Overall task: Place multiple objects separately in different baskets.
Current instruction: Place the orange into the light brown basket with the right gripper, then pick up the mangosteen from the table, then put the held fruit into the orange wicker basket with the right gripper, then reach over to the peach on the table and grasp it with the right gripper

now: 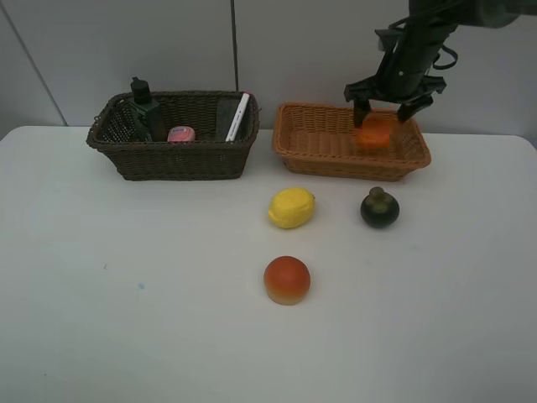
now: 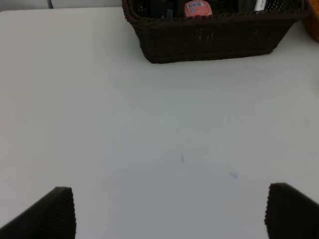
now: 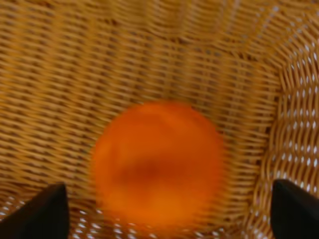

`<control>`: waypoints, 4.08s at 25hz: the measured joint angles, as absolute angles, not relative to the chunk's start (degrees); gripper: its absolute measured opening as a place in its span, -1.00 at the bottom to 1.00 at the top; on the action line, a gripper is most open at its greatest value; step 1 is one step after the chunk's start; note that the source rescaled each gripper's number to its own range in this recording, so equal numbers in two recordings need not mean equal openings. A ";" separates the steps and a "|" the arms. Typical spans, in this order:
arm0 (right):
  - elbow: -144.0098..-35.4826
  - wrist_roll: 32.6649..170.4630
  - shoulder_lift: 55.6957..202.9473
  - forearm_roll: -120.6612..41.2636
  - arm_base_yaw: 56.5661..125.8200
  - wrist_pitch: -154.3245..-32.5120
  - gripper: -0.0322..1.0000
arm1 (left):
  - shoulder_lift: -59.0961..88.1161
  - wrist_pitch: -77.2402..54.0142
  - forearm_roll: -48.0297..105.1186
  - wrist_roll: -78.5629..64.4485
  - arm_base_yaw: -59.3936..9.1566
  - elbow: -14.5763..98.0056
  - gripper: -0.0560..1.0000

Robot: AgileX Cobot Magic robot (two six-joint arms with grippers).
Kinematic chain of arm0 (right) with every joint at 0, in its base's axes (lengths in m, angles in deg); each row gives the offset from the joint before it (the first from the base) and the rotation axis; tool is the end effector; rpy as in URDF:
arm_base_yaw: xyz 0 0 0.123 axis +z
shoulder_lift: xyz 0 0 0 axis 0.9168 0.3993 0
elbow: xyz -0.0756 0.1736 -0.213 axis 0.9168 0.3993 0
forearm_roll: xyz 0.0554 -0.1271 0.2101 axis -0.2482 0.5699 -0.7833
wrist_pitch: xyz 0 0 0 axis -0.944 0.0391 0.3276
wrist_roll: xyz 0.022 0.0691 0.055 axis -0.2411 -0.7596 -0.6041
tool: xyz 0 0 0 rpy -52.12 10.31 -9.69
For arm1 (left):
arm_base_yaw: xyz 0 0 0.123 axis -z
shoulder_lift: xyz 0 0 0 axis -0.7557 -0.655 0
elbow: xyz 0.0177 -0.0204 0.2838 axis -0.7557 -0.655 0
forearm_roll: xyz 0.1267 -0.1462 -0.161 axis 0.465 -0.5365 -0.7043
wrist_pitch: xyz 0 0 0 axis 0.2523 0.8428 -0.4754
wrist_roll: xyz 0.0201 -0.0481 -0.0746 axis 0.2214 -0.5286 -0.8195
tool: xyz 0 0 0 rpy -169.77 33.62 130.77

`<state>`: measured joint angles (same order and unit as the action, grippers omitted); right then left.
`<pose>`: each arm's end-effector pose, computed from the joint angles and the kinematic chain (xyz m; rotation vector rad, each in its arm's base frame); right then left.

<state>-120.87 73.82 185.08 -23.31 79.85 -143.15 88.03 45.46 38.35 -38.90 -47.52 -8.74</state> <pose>0.4754 0.1014 0.1994 -0.2857 2.7852 -0.1208 -0.0073 -0.0049 0.2795 0.0707 2.0300 -0.0699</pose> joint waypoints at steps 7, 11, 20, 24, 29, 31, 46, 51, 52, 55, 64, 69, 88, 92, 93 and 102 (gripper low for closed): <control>-120.98 72.53 184.75 -23.91 79.64 -147.34 0.90 | 88.03 45.46 38.35 -38.90 -47.52 -8.74 0.99; -120.98 71.63 182.14 -25.71 79.64 -153.36 0.90 | 88.03 45.46 38.35 -38.90 -47.52 -8.74 0.99; -110.50 71.47 174.17 -30.80 79.64 -153.86 0.90 | 88.03 45.46 38.35 -38.90 -47.52 -8.74 0.99; -101.37 71.47 173.25 -31.27 79.64 -154.06 0.90 | 88.03 45.46 38.35 -38.90 -47.52 -8.74 0.99; -93.05 72.38 173.25 -31.80 79.64 -149.43 0.90 | 88.03 45.46 38.35 -38.90 -47.52 -8.74 0.99; -91.16 72.87 173.25 -32.95 79.64 -147.31 0.90 | 88.03 45.46 38.35 -38.90 -47.52 -8.74 0.99; -89.21 76.50 179.95 -35.67 79.64 -138.30 0.90 | 88.03 45.46 38.35 -38.90 -47.52 -8.74 0.99; -89.28 77.11 180.56 -35.42 79.64 -138.02 0.70 | 88.03 45.46 38.35 -38.90 -47.52 -8.74 0.99; -89.28 77.11 180.56 -35.35 79.64 -138.02 0.36 | 88.03 45.46 38.35 -38.90 -47.52 -8.74 0.99; -89.28 77.11 180.63 -35.22 79.64 -138.40 -0.75 | 88.03 45.46 38.35 -38.90 -47.52 -8.74 0.99; -89.28 77.48 179.59 -35.45 79.64 -141.88 -0.75 | 88.03 45.46 38.35 -38.90 -47.52 -8.74 0.99; -94.86 77.26 174.06 -35.26 79.64 -145.67 -0.75 | 88.03 45.46 38.35 -38.90 -47.52 -8.74 0.99; -123.96 73.89 189.62 -23.17 79.58 -146.33 0.70 | 88.03 45.46 38.35 -38.90 -47.52 -8.74 0.99; -123.96 73.55 189.62 -23.37 79.58 -147.60 0.90 | 88.03 45.46 38.35 -38.90 -47.52 -8.74 0.99; -123.96 73.39 189.62 -23.63 79.58 -148.46 0.90 | 88.03 45.46 38.35 -38.90 -47.52 -8.74 0.99; -121.63 72.55 184.19 -31.49 79.90 -153.76 0.90 | 88.03 45.46 38.35 -38.90 -47.52 -8.74 0.99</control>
<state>-121.63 72.55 184.19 -31.49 79.90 -153.76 88.03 45.46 38.35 -38.90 -47.52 -8.74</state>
